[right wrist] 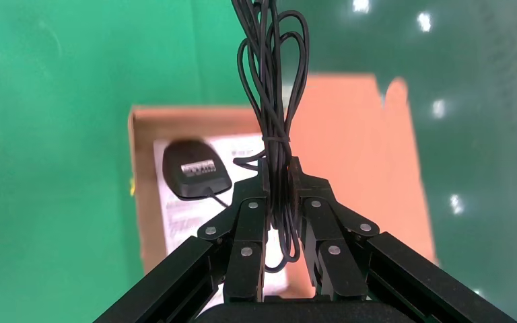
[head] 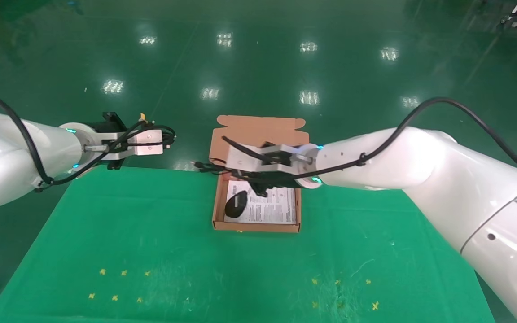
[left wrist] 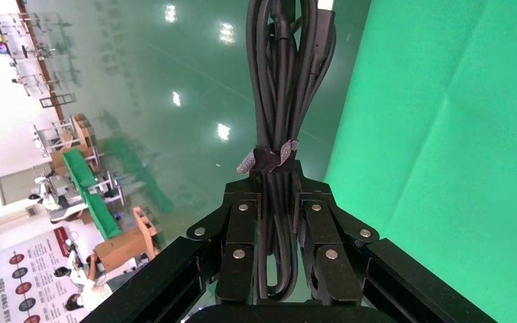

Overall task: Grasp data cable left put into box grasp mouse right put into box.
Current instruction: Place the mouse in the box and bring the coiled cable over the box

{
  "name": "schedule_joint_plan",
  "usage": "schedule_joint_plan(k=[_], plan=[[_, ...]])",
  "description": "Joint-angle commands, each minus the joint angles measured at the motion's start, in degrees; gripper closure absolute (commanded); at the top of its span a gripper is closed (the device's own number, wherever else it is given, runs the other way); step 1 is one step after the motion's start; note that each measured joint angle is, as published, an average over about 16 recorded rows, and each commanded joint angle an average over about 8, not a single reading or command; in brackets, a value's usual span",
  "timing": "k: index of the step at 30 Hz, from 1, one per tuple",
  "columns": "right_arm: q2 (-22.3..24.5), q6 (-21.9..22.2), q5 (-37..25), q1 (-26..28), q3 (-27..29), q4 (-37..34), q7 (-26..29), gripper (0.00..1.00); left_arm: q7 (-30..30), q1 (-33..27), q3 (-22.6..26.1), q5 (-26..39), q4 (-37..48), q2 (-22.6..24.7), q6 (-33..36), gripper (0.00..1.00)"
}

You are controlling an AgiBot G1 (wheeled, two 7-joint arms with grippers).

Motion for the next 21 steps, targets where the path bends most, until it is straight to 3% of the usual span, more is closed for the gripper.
schedule_joint_plan(k=[1, 17, 18, 21], plan=[[0.03, 0.15, 0.49, -0.22, -0.73, -1.28, 0.58, 1.00, 0.00, 0.00, 0.01, 0.00, 0.00, 0.00, 0.00, 1.00], [-0.39, 3.90, 5.91, -2.23, -4.77, -5.37, 6.13, 0.99, -0.03, -0.02, 0.05, -0.02, 0.00, -0.01, -0.01, 1.00], [-0.40, 4.09, 6.18, -2.24, -5.10, -5.43, 6.45, 0.92, -0.04, -0.02, 0.05, -0.02, 0.00, -0.01, -0.01, 1.00], [-0.43, 4.46, 6.76, -2.25, -5.95, -5.55, 7.16, 0.54, -0.04, -0.02, 0.06, -0.02, 0.00, -0.02, -0.01, 1.00]])
